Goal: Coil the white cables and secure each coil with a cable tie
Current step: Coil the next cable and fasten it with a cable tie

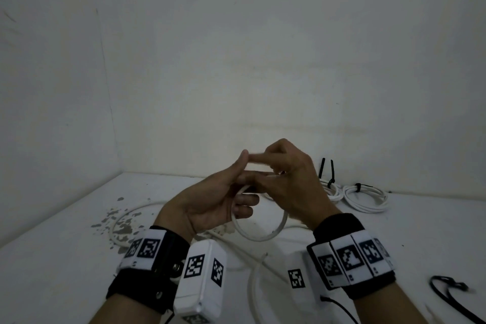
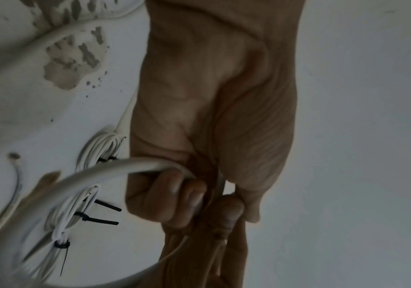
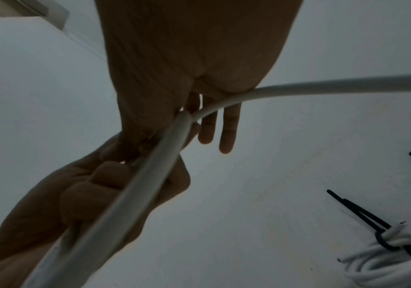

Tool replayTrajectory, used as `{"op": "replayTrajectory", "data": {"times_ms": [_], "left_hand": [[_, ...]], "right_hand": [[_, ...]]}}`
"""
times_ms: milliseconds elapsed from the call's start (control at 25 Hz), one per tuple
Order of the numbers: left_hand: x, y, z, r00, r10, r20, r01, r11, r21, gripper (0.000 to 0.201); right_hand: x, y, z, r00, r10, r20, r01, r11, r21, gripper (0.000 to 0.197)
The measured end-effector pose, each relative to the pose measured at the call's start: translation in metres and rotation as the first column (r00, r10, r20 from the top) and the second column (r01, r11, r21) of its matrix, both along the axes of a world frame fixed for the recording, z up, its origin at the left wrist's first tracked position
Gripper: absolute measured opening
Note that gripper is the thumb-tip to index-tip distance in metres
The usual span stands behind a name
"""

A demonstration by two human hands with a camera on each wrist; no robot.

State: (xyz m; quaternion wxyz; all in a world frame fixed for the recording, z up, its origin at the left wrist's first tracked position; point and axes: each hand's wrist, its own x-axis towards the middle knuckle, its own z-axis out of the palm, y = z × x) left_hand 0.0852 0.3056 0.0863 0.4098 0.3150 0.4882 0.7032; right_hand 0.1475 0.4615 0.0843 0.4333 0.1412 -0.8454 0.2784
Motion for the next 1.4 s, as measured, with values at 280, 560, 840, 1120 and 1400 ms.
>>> {"op": "replayTrajectory", "data": {"times_ms": [280, 560, 840, 1120, 1400], "left_hand": [[-0.017, -0.002, 0.0, 0.974, 0.145, 0.172, -0.177, 0.967, 0.184, 0.042], [-0.002, 0.01, 0.005, 0.868, 0.338, -0.363, -0.424, 0.885, -0.191, 0.04], [-0.002, 0.008, -0.001, 0.816, 0.255, -0.519, -0.444, 0.851, -0.281, 0.033], [0.0, 0.008, 0.001, 0.918, 0.221, -0.33, -0.319, 0.905, -0.282, 0.021], [-0.015, 0.005, 0.0, 0.914, 0.406, 0.009, -0.404, 0.91, -0.097, 0.043]], "right_hand": [[0.018, 0.029, 0.008, 0.911, 0.218, 0.349, -0.102, 0.941, -0.323, 0.03], [0.002, 0.029, -0.003, 0.965, -0.099, 0.242, 0.094, 0.995, 0.03, 0.011], [0.012, 0.009, 0.011, 0.931, -0.259, 0.257, 0.156, 0.92, 0.36, 0.018], [0.015, 0.008, 0.015, 0.922, -0.301, 0.245, 0.175, 0.886, 0.43, 0.015], [0.02, 0.044, 0.012, 0.84, -0.117, 0.53, 0.137, 0.991, 0.0, 0.025]]}}
